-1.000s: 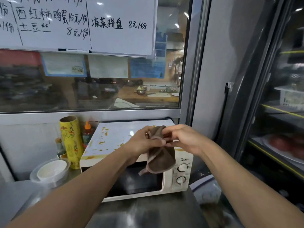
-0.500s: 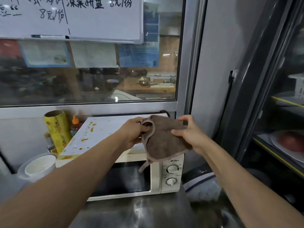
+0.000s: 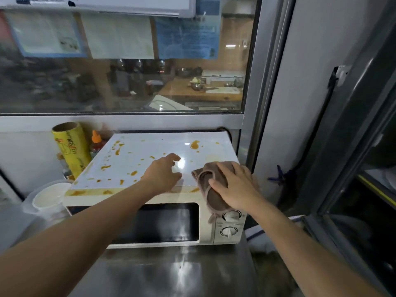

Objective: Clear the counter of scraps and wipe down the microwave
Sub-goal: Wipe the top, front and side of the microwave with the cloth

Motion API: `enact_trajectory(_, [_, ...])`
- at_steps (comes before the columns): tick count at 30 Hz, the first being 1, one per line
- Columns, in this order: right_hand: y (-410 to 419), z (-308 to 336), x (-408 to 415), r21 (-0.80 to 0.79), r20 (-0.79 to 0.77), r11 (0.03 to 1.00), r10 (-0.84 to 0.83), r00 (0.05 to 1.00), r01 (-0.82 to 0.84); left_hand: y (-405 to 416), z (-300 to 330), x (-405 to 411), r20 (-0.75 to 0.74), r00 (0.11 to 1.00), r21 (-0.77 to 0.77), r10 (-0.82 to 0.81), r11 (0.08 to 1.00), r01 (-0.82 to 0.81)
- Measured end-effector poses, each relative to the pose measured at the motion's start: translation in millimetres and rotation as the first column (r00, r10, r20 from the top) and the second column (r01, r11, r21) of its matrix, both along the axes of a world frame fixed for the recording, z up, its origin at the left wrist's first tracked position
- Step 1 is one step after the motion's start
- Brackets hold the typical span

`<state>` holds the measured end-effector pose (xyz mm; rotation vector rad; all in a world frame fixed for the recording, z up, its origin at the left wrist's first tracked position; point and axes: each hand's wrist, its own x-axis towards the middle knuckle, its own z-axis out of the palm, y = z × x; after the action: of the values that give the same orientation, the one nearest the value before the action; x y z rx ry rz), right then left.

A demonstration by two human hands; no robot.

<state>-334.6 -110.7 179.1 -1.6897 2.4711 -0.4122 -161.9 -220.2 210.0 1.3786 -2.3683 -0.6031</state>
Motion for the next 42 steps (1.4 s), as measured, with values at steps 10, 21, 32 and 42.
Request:
enact_trajectory(10, [-22.0, -16.2, 26.2, 0.139, -0.284, 0.984, 0.149, 0.947, -0.113, -42.7, -23.7, 46.9, 0.300, 0.945, -0.155, -0.131, 0.971, 0.184])
enact_trajectory(21, [-46.8, -24.5, 121.0, 0.041, -0.283, 0.968, 0.249, 0.926, -0.248, -61.8, -23.7, 69.7, 0.130, 0.965, -0.057, -0.228, 0.970, 0.237])
enact_trajectory(32, [-66.2, -16.6, 22.2, 0.096, -0.130, 0.979, -0.165, 0.978, 0.179, -85.5, -12.9, 56.3, 0.110, 0.955, -0.102, -0.277, 0.952, 0.288])
enact_trajectory(42, [-180.2, -15.0, -54.1, 0.084, -0.142, 0.979, -0.174, 0.974, 0.187, -148.6, -22.1, 6.5, 0.296, 0.931, -0.105, -0.214, 0.961, 0.254])
